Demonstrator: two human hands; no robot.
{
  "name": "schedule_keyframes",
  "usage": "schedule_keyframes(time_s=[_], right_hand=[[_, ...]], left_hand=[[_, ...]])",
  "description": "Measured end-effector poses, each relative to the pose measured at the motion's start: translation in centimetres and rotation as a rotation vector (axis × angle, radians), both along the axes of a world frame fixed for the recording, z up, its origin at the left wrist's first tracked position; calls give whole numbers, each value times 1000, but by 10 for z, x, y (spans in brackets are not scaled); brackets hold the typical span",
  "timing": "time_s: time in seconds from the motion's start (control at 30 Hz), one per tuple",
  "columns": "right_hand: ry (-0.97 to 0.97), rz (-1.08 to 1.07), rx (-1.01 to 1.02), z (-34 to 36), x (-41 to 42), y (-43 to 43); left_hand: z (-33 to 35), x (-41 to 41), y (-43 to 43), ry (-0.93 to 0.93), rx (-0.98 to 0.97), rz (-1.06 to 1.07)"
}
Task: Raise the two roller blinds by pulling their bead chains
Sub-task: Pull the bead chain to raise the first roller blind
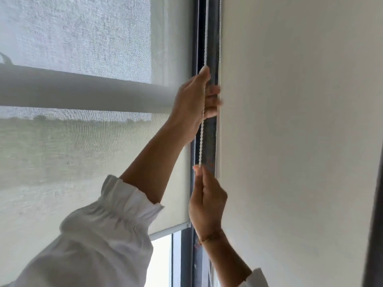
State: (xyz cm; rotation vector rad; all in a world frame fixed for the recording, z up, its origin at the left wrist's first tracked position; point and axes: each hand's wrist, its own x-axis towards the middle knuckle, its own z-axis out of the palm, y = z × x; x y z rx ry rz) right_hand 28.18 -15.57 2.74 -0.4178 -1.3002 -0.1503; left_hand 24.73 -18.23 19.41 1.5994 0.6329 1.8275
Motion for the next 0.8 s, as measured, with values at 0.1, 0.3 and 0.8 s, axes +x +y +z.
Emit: schedule_keyframes(time_s=[0.1,0.3,0.8], right_hand=[[-30,62,-71,-21,-3,5],[35,426,-449,16,17,24],[154,923,-574,188,19,-20]], left_hand=[[-12,7,10,-21,-9,214],[-28,4,11,-189,161,163],[-163,4,18,74,202,316]])
